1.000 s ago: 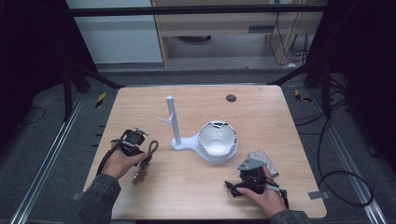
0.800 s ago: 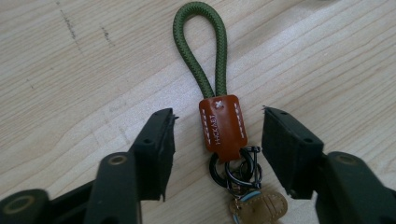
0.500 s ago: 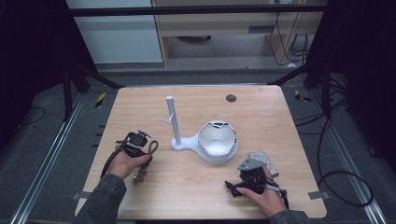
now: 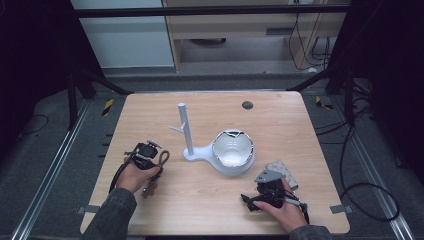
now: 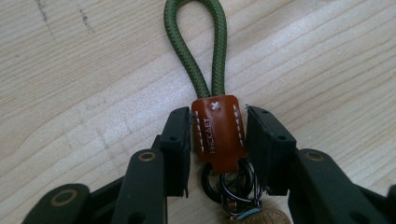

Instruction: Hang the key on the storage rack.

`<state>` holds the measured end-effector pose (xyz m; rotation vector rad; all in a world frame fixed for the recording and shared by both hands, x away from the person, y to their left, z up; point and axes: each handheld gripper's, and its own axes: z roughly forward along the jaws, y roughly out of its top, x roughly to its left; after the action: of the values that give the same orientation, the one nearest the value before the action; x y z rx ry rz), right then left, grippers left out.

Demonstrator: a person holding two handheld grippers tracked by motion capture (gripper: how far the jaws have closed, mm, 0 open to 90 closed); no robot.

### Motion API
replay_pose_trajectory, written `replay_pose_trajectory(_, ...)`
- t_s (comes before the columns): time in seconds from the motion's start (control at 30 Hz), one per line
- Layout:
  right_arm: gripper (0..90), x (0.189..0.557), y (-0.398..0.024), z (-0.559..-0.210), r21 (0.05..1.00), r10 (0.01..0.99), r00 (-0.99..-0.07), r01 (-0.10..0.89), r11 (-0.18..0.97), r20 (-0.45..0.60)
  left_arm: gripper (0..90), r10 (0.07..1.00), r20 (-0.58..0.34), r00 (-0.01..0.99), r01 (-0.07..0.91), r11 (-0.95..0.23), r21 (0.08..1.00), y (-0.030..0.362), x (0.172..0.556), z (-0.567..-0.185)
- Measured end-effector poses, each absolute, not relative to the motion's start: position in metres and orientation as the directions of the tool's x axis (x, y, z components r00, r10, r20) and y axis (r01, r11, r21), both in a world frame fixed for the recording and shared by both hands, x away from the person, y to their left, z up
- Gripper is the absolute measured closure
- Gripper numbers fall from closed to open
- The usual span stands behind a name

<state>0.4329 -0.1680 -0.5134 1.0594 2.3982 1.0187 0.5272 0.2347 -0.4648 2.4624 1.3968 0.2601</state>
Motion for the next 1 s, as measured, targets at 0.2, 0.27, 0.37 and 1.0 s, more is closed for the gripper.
replay_pose_trajectory(0.2,0.5,0.433,-0.168,-0.513,0.723,0.741,-0.671,0.506,0.47,-0.012,64.6,0.851,0.018,0.524,0.797,-0.498,0.341,0.235,0.527,-0.465)
replay_pose_trajectory(0.27,0.5,0.433,-0.168,-0.513,0.723,0.742,-0.67,0.508,0.468,-0.009,65.5,0.85,0.023,0.526,0.792,-0.5,0.35,0.236,0.526,-0.465)
replay_pose_trajectory(0.37,0.5,0.433,-0.168,-0.513,0.723,0.741,-0.671,0.506,0.47,-0.012,65.8,0.85,0.033,0.526,0.78,-0.498,0.379,0.239,0.523,-0.46)
replay_pose_trajectory(1.0,0.4,0.433,-0.168,-0.513,0.721,0.741,-0.671,0.507,0.472,-0.013,66.2,0.87,0.055,0.49,0.614,-0.389,0.687,0.282,0.461,-0.409)
